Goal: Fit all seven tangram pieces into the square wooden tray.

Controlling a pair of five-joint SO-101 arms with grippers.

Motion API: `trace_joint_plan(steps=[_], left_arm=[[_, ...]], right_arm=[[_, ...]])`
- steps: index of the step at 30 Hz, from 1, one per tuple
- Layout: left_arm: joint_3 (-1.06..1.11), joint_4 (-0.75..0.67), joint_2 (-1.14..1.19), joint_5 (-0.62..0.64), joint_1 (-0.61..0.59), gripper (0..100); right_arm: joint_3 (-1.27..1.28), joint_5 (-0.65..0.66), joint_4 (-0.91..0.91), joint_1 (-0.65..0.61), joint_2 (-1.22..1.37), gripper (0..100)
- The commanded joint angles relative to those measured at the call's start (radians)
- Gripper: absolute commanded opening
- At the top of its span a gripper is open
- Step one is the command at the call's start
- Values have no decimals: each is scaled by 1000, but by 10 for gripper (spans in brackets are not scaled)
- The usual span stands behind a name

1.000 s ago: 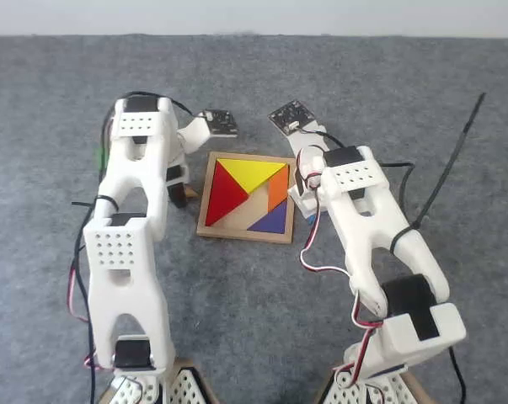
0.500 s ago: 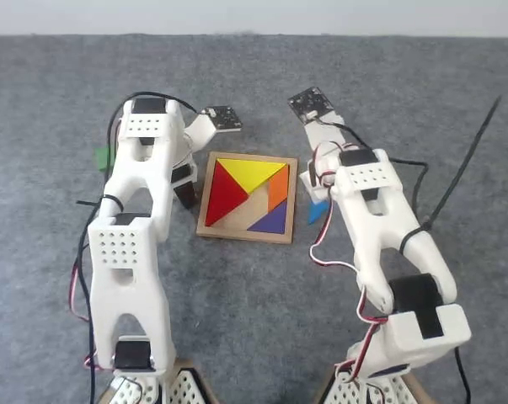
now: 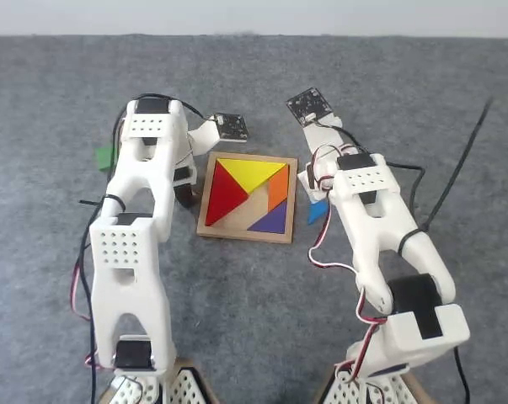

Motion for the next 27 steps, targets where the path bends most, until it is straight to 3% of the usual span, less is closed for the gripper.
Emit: trace_joint_plan(steps=[1, 6, 11, 23, 27], left_arm=[[-42, -41, 2, -38, -14, 148], [-48, 6, -9, -207, -63, 142], [-50, 6, 0, -256, -81, 142], [-48, -9, -2, -249, -101, 140], [-44, -46, 0, -181, -101, 137]], right_arm=[[-6, 11, -13, -13, -12, 7], [-6, 11, -12, -13, -15, 7], [-6, 11, -12, -13, -15, 7], [-6, 11, -12, -13, -13, 7], [-5, 11, -12, -13, -15, 7]])
